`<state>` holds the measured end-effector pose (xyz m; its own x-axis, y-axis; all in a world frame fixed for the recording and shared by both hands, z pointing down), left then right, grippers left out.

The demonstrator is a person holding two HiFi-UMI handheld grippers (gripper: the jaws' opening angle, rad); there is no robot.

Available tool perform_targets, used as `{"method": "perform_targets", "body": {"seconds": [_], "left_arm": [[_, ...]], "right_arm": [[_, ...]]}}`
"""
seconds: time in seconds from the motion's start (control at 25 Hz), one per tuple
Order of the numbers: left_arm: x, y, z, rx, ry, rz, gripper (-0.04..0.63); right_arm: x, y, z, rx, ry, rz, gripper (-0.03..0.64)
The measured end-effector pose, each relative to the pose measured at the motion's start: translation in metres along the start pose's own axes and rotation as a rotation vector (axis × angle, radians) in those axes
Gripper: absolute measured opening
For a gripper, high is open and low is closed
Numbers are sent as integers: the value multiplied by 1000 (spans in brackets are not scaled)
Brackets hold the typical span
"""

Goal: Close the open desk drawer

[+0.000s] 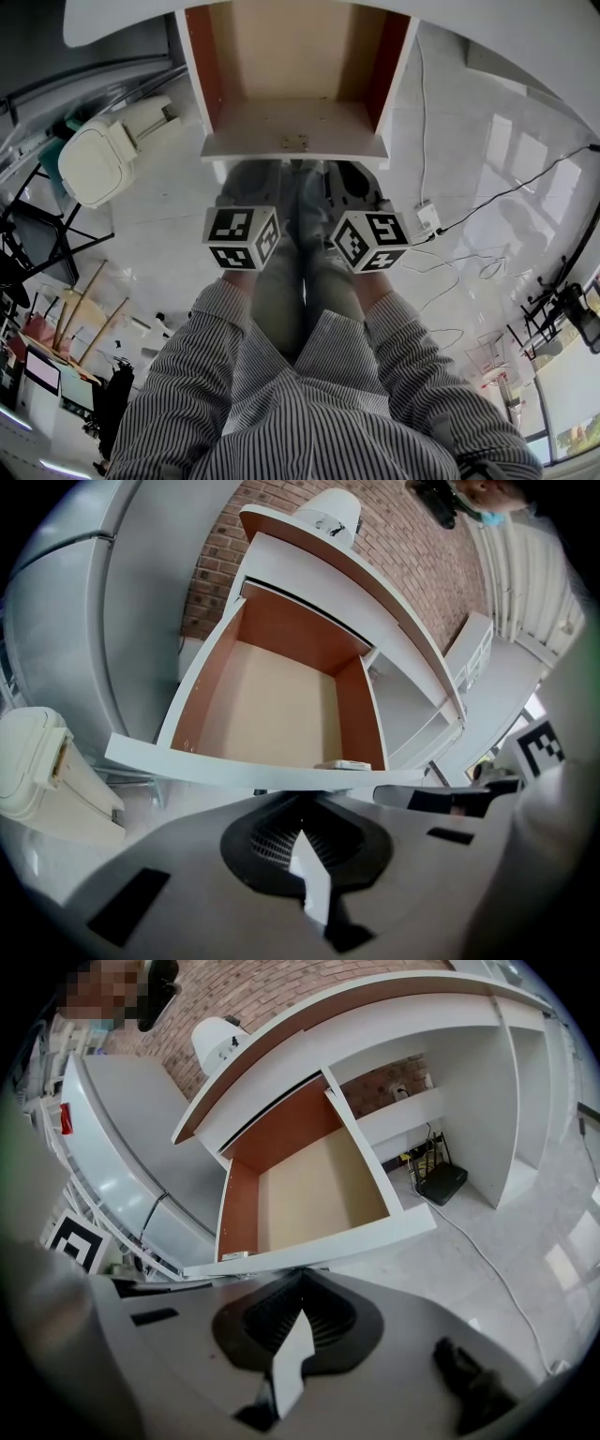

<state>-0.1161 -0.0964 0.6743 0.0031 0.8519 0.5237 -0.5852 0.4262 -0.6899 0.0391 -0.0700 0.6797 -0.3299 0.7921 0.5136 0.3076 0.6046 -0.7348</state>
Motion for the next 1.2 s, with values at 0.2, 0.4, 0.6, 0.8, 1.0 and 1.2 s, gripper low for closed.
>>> {"method": "perform_targets", "body": {"seconds": [0.2,0.4,0.6,0.8,1.0,1.2], "left_arm": [[-5,4,-2,-6,-4,13,12],[-11,8,-6,-10,-1,18,12],[-18,13,-10,-1,-7,14,12],[-27,21,-13,23,-27,7,12],[-40,29,-21,34,-36,-15,11],[-51,36,-28,45,-50,-33,12]], "right_arm": [[-4,5,4,4,9,-8,17],[-9,9,7,8,22,-17,17],[-16,15,13,22,37,-30,17],[-26,21,19,33,52,-45,17],[-39,31,25,27,81,-63,17],[-51,39,31,38,99,-84,17]]}}
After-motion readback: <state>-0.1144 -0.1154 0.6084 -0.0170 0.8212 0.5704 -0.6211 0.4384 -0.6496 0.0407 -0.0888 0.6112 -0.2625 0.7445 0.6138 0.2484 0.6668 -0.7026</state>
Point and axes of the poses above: the fingertips, and each gripper's own axes: y backward along the fingers, z to its left, x out of its underside, the point moved 7 cm from there along y, backward along the fingers, and after that the axes turned 6 degrees about x, right-handed, at the moved point
